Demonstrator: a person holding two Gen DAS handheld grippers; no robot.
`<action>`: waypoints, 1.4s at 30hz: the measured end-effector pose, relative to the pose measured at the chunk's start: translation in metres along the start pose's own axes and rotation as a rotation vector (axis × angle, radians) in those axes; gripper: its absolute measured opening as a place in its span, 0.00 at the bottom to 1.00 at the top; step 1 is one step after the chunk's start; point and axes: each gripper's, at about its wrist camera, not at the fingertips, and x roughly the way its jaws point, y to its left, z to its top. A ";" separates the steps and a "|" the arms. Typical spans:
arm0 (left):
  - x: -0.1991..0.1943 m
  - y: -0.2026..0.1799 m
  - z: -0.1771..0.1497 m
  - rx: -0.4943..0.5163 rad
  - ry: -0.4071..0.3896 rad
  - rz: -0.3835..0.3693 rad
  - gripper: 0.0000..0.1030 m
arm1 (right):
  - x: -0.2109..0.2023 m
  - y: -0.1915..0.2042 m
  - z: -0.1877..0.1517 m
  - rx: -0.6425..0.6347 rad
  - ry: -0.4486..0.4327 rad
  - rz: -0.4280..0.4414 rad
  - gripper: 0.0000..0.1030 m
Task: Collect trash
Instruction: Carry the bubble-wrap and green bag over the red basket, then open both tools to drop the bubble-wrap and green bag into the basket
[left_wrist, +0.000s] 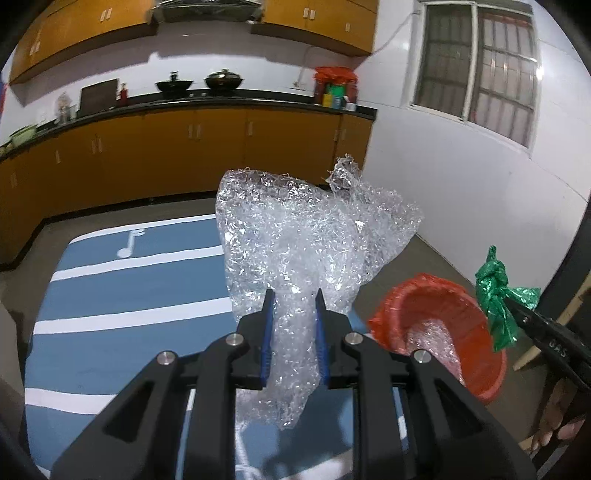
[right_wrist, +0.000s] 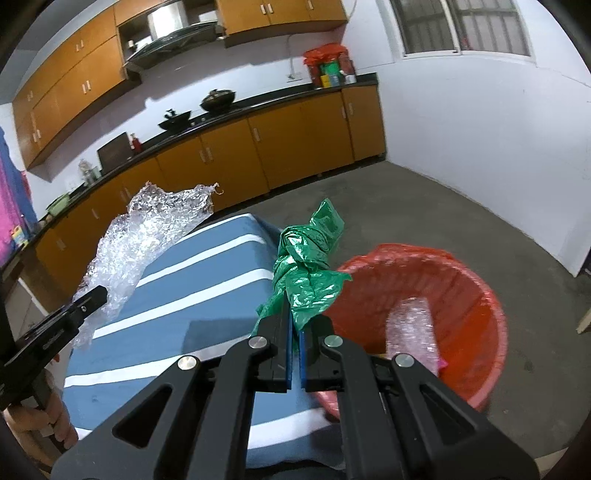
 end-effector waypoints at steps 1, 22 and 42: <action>0.001 -0.009 -0.001 0.016 -0.001 -0.005 0.19 | -0.001 -0.005 -0.001 0.005 -0.002 -0.009 0.03; 0.044 -0.106 -0.017 0.141 0.085 -0.124 0.19 | -0.013 -0.070 -0.016 0.094 0.002 -0.142 0.03; 0.105 -0.160 -0.036 0.134 0.250 -0.260 0.22 | -0.010 -0.114 -0.007 0.211 -0.003 -0.135 0.03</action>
